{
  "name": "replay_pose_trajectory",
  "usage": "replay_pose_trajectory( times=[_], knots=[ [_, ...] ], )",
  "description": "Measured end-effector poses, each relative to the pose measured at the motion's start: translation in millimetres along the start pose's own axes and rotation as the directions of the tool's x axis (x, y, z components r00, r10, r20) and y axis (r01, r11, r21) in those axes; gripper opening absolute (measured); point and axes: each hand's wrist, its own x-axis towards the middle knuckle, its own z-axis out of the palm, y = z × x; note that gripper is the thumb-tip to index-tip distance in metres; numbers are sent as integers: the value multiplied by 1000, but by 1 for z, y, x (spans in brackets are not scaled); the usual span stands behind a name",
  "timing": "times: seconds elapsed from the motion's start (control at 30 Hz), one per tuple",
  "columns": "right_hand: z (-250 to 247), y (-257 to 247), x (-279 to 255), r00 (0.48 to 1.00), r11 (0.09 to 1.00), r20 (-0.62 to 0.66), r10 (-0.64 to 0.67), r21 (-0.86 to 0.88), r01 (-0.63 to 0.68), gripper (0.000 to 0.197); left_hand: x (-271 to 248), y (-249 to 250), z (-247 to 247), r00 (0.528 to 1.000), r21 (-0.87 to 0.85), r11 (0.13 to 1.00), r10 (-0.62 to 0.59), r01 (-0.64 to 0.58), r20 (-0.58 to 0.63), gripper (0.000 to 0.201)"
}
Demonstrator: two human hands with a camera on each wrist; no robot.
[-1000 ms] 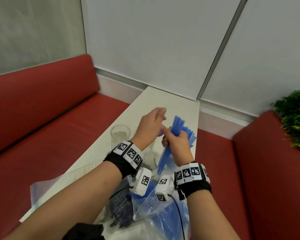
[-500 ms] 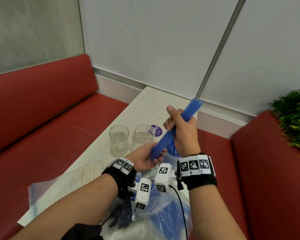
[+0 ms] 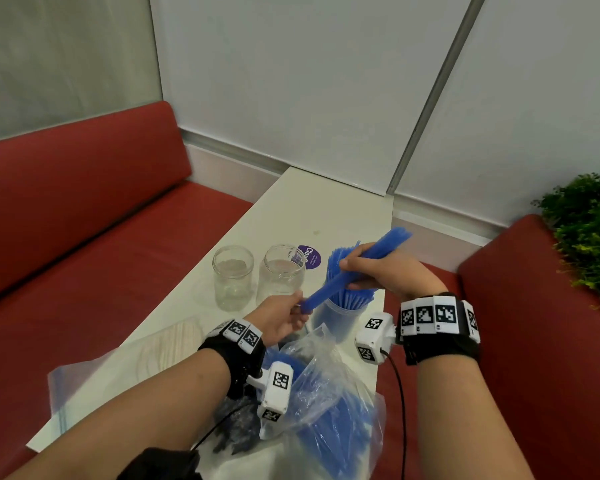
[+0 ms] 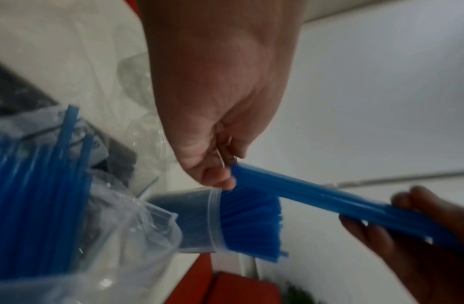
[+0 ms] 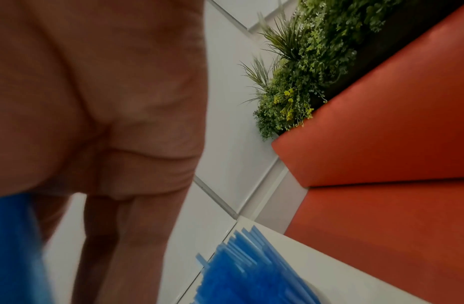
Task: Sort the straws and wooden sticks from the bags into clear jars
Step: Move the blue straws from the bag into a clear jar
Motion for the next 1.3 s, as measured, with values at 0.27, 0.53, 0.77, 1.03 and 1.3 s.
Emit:
replay_pose_trajectory(
  times=[0.27,0.53,0.77,1.03,1.3],
  knots=[
    [-9,25,27,929,973,-367,-45,-228,-43,12,2,-43,-13,939,940,-18,40,-340,341,24],
    [24,70,37,928,945,-372,19,-297,-139,15,-7,-73,-24,934,700,-632,-114,-332,339,37],
    [36,66,41,647,868,-611,-456,-467,170,20,-15,-54,-15,925,606,-718,-145,-343,352,26],
    [60,105,45,939,522,-307,-154,-833,-187,63,-13,-44,-9,955,641,-715,-138,-281,265,27],
    [78,88,27,905,881,-268,-330,-431,194,35,-16,-30,7,971,646,-730,-107,-221,212,37]
  ],
)
